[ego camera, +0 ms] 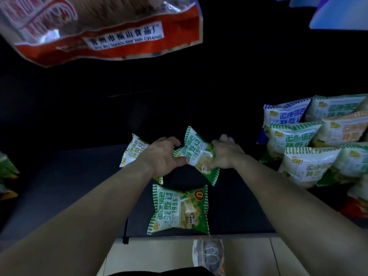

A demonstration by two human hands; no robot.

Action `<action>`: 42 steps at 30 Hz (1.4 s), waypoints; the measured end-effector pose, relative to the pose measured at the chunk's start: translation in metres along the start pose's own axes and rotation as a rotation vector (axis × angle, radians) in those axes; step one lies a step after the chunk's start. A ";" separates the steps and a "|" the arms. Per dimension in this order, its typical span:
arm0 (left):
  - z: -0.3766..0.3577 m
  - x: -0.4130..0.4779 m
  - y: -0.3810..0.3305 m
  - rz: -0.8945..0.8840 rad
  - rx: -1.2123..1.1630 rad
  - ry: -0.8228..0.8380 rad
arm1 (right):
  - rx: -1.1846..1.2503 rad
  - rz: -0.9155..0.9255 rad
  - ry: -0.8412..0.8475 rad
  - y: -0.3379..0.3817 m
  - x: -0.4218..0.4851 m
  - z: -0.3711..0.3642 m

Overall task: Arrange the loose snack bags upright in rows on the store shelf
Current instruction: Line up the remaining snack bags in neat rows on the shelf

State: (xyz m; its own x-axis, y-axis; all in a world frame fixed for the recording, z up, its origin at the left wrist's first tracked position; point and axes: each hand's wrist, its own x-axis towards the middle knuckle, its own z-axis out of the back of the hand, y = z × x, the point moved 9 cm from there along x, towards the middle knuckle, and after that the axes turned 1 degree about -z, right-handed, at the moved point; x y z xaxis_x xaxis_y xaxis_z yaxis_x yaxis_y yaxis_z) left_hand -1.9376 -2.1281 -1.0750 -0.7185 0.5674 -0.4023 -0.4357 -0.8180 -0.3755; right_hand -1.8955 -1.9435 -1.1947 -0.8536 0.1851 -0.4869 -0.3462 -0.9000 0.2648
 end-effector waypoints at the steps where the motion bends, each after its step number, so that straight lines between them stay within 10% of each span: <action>1: -0.001 -0.001 -0.002 0.000 0.002 0.009 | 0.057 0.000 0.004 -0.001 -0.004 -0.003; 19: 0.018 -0.081 -0.178 -0.356 -0.378 0.001 | 0.369 0.096 -0.276 -0.070 -0.278 0.127; 32: -0.117 -0.061 -0.303 -0.278 0.363 -0.103 | 0.091 -0.286 -0.058 -0.267 -0.377 0.074; 42: -0.181 -0.014 -0.307 -0.251 0.340 -0.003 | 0.155 -0.283 -0.003 -0.304 -0.381 0.050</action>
State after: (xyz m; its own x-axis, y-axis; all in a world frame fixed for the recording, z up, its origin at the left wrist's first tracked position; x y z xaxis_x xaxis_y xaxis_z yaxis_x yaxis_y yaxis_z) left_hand -1.6959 -1.8674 -1.1049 -0.5685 0.7532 -0.3309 -0.7511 -0.6393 -0.1649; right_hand -1.4842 -1.7205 -1.0483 -0.7161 0.4206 -0.5570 -0.6248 -0.7420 0.2430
